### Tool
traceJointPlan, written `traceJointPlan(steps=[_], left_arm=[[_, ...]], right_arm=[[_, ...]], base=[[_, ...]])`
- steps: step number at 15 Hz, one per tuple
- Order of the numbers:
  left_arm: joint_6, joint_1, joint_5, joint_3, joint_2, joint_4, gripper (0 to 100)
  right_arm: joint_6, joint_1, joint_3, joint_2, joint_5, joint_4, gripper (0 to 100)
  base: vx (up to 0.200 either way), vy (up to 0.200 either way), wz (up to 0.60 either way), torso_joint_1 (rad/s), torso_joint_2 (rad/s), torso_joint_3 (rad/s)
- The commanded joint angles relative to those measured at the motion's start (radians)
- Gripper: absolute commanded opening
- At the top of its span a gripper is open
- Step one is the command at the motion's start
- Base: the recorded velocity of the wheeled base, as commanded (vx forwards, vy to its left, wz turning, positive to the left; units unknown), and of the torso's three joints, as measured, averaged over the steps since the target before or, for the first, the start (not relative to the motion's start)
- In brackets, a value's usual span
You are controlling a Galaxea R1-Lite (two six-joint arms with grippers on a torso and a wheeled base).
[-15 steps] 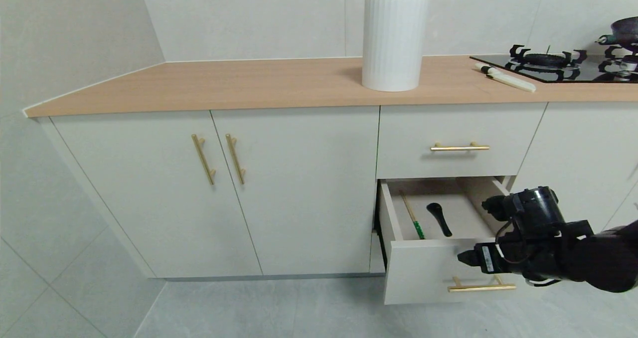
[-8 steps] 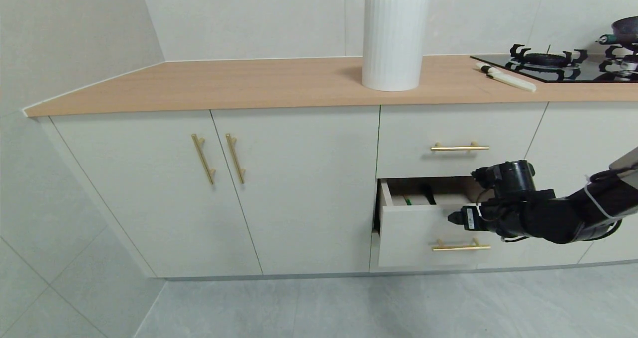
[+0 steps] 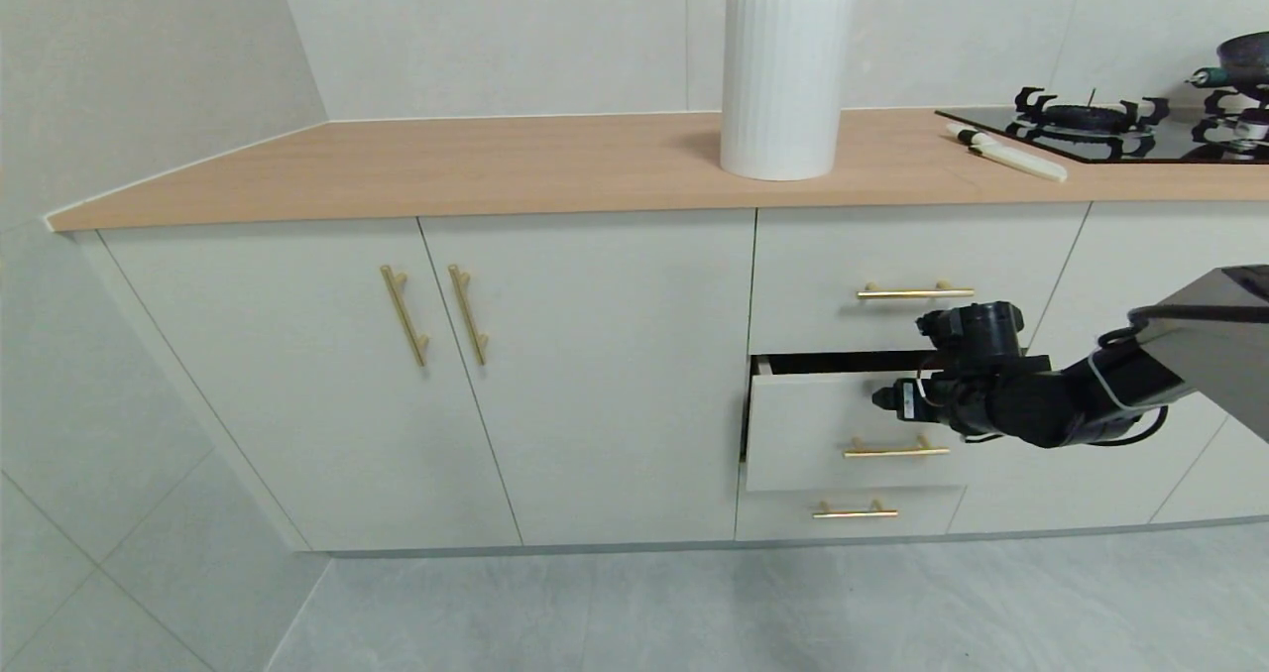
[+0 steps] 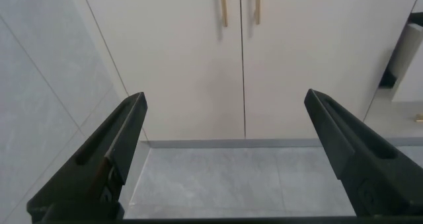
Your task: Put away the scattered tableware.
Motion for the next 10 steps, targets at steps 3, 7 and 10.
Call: traceJointPlan(steps=[3,7,10], left_arm=[[0.0,0.0,0.0,0.0,0.0,-0.002,100],[0.0,0.0,0.0,0.0,0.0,0.0,100],[0.0,0.0,0.0,0.0,0.0,-0.002,100]], right_arm=[[0.053,-0.014,-0.131,0.103,-0.063,-0.001,100],[0.142,-0.014,-0.225,0.157,-0.098,-0.001,100],[0.163,-0.017,-0.266,0.184,-0.126,-0.002,100]], base=[[0.0,0.0,0.0,0.0,0.0,0.0],[0.0,0.0,0.0,0.0,0.0,0.0],[0.0,0.0,0.0,0.0,0.0,0.0]])
